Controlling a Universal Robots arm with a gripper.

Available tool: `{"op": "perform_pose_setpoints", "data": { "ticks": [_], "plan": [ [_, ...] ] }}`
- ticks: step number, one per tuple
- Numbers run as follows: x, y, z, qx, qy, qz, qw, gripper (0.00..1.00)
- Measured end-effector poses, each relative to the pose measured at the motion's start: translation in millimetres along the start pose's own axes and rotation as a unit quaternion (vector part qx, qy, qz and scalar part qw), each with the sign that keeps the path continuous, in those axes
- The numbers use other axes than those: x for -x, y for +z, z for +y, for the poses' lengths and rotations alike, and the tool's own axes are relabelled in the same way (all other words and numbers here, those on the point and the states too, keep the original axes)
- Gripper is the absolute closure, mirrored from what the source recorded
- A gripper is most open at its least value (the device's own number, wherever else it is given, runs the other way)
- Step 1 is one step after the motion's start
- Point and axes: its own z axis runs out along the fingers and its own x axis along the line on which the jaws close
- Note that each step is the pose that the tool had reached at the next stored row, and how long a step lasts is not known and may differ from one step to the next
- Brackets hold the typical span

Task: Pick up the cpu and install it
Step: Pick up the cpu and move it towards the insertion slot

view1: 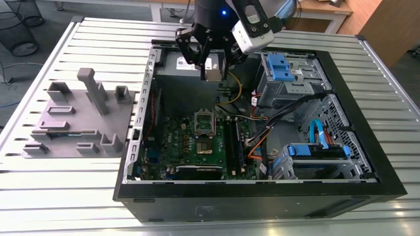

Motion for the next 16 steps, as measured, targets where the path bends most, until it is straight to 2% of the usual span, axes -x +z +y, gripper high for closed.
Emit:
{"op": "perform_pose_setpoints", "data": {
  "ticks": [4,9,16],
  "plan": [
    [-0.3,0.7,-7.4,0.0001,0.000,-0.0001,1.00000,0.53],
    [-0.6,1.5,-13.8,0.0000,0.001,0.0000,1.00000,0.53],
    [-0.7,1.8,-15.0,0.0000,0.001,0.0000,1.00000,0.53]
  ]
}}
